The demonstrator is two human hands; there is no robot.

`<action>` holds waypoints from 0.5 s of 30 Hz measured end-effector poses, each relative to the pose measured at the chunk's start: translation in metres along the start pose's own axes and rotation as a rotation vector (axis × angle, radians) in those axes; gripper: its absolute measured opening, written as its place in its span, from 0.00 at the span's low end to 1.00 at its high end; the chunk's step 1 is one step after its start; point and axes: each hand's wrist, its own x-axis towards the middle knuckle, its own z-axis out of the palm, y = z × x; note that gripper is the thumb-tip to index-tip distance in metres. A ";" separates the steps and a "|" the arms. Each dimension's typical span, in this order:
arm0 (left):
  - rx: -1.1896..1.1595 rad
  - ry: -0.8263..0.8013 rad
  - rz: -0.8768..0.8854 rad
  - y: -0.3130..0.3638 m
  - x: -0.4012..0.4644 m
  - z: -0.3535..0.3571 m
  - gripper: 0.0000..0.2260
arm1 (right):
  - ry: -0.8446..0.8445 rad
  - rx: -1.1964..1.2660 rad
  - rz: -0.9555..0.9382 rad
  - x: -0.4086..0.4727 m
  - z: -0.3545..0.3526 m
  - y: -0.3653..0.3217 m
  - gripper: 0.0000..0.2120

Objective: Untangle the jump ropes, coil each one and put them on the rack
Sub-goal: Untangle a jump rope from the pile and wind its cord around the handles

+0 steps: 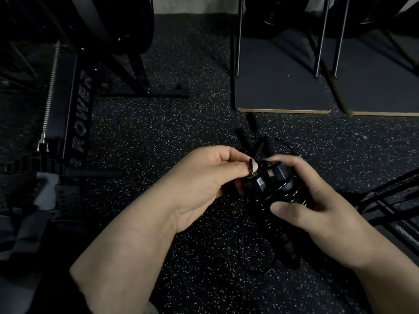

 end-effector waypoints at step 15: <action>0.139 -0.026 0.000 -0.009 0.002 0.000 0.08 | -0.062 -0.060 0.033 0.000 0.000 -0.003 0.25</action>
